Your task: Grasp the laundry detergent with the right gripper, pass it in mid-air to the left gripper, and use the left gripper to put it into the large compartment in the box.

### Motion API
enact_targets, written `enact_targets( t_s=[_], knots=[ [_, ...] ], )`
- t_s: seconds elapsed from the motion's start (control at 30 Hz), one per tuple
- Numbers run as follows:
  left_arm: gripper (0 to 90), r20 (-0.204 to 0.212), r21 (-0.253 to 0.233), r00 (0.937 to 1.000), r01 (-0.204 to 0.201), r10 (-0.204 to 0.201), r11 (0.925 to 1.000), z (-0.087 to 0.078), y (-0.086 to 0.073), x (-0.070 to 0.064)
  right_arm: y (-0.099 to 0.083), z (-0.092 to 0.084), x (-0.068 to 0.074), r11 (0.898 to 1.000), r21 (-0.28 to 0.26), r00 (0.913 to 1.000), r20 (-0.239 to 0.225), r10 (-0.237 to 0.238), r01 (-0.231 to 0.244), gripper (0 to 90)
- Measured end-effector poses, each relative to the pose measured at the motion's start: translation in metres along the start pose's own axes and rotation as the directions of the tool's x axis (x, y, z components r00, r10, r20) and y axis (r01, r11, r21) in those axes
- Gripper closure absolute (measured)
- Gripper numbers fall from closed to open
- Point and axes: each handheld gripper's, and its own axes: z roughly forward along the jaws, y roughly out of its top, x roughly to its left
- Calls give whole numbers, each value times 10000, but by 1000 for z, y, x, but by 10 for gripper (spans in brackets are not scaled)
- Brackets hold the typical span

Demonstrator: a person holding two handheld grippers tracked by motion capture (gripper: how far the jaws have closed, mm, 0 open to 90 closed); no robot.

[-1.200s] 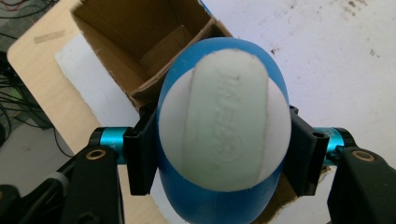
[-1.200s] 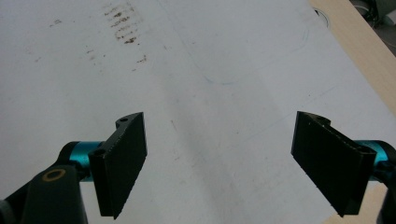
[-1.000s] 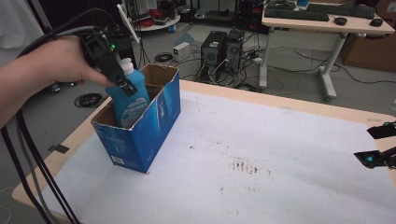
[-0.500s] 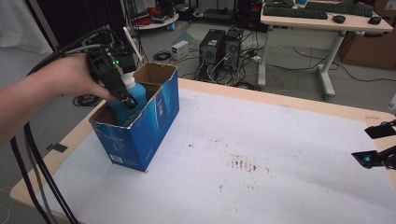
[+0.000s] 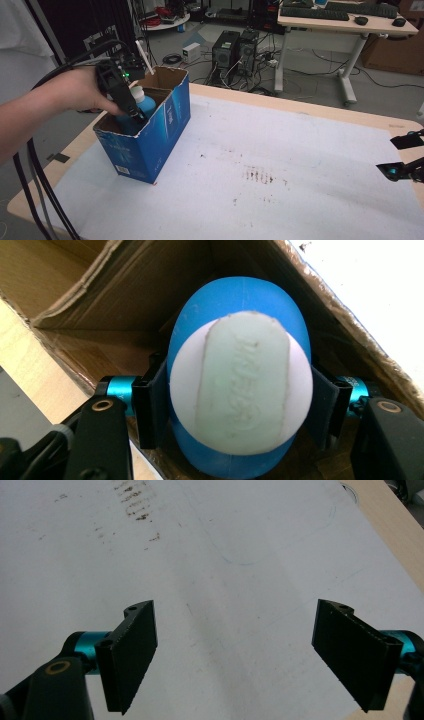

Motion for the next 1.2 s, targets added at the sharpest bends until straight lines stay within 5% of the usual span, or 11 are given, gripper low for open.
enact_targets(
  t_s=[1.2],
  knots=[
    [378,109,148,9999,-66,65,9999,5,0,1,1,3,0,9999,135,10000,3,-23,23,176]
  ],
)
